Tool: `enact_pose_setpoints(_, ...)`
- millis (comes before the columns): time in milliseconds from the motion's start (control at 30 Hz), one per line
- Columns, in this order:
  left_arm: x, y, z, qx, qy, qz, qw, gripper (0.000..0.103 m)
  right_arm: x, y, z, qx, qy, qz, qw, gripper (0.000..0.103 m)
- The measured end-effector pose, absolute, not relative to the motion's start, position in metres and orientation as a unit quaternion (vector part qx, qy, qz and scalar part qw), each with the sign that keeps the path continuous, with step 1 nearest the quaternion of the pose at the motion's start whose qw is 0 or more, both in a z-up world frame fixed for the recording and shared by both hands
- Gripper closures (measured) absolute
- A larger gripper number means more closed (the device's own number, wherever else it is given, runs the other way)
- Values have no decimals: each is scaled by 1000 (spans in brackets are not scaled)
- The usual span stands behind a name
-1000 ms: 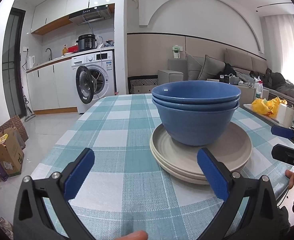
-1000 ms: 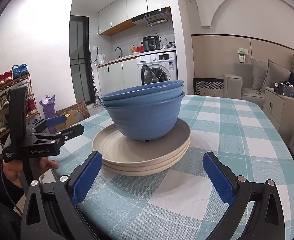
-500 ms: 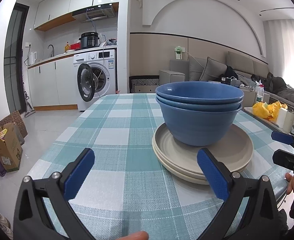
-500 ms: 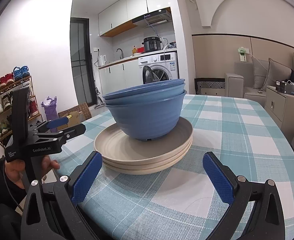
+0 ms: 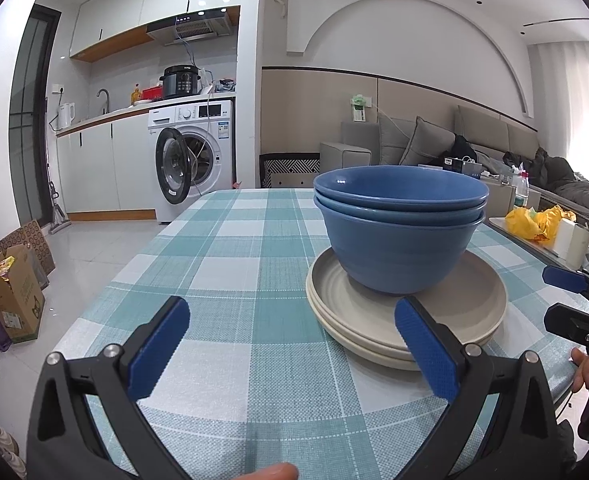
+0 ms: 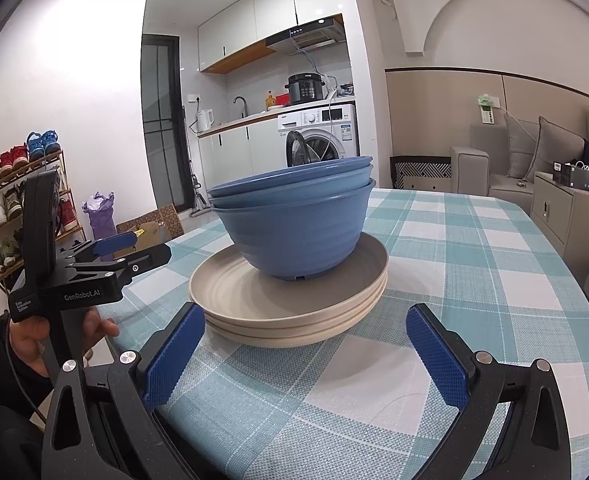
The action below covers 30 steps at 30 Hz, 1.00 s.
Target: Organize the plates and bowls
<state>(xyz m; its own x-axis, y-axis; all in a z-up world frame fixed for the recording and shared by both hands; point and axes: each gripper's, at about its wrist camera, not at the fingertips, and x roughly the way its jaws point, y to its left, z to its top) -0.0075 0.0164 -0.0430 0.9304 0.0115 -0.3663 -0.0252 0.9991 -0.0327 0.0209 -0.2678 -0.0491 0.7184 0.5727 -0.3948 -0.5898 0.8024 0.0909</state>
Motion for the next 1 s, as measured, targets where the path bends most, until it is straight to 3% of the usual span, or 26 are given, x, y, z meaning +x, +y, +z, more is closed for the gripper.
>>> enact_pose_setpoints(1000,-9,16,-42,-19,184,6,983,0,20,-268,-51,-21,206,314,927,1)
